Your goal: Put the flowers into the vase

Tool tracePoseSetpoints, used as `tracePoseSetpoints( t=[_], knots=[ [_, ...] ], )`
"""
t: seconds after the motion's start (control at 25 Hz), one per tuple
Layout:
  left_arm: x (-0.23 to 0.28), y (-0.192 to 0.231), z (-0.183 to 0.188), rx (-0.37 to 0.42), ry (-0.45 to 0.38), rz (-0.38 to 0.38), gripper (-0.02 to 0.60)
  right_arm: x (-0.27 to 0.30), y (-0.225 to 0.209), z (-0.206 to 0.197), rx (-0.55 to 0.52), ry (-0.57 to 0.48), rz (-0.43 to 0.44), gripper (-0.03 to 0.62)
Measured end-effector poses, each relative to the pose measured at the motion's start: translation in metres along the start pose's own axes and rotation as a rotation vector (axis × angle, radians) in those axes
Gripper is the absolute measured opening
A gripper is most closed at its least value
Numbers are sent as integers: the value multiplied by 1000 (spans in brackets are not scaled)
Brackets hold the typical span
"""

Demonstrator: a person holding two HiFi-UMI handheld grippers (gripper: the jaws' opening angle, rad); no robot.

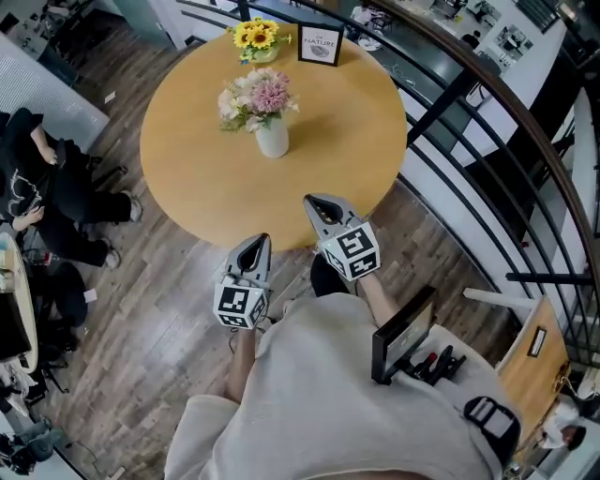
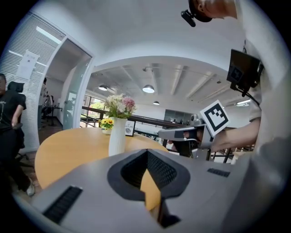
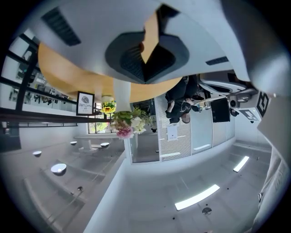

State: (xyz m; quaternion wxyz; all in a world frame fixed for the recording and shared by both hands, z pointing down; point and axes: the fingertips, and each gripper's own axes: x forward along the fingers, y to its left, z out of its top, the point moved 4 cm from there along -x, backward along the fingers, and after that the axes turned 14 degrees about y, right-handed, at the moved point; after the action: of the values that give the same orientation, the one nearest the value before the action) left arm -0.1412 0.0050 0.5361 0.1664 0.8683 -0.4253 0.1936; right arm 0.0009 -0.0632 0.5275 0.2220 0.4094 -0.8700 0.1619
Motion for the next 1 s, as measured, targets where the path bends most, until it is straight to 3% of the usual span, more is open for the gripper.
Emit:
tracePoseSetpoints(
  t=[0.48,1.0],
  knots=[
    [-57,-48,-41,22,-51,-84,6,-68,71,-46,21,-15,-76,8],
    [-60,-84,-27,19,-83,-79,6,-124,63,-66,26,-13,-106,8]
  ],
)
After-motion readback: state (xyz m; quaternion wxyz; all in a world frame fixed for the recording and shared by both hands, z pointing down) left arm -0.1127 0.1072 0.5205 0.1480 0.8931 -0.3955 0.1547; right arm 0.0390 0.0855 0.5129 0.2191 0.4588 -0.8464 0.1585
